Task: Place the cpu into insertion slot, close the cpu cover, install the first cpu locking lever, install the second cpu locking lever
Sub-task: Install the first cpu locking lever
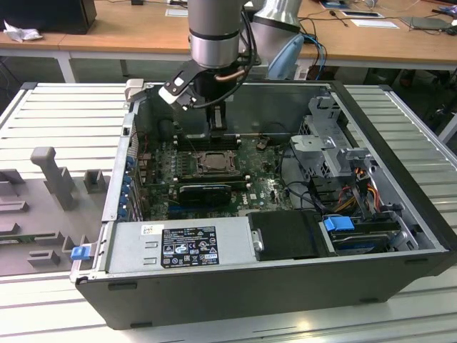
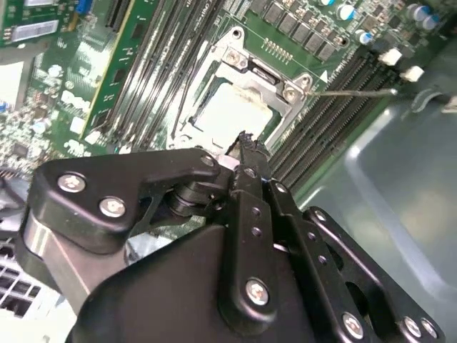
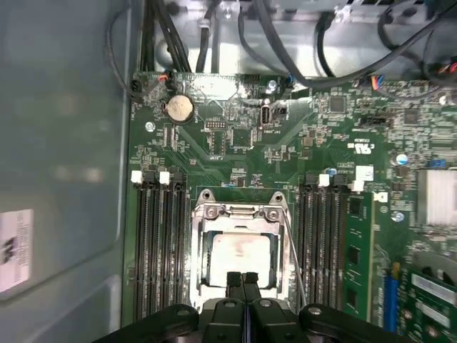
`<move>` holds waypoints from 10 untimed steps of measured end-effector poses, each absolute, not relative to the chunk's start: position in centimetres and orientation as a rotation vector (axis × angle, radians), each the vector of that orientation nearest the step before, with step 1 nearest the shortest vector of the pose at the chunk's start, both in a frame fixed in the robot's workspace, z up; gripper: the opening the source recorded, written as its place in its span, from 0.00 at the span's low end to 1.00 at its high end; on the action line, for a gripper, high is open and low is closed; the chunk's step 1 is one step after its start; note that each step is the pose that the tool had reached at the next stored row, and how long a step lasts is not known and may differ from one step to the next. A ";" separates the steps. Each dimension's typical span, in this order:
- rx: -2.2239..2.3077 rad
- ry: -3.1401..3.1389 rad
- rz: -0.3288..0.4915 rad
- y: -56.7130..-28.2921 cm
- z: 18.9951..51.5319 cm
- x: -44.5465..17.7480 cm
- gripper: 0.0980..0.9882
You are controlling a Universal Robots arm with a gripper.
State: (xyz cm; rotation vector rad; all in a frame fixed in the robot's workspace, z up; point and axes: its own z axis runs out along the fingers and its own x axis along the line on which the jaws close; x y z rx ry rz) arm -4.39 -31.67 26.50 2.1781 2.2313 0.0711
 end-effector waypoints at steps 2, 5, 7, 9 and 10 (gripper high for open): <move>2.178 2.231 0.071 -31.7 27.5 -4.4 0.01; 2.120 2.287 0.070 -31.7 27.7 -4.4 0.01; 2.077 2.327 0.071 -31.7 27.7 -4.4 0.01; 2.036 2.364 0.071 -31.7 27.7 -4.4 0.01; 2.010 2.387 0.072 -31.7 27.7 -4.4 0.01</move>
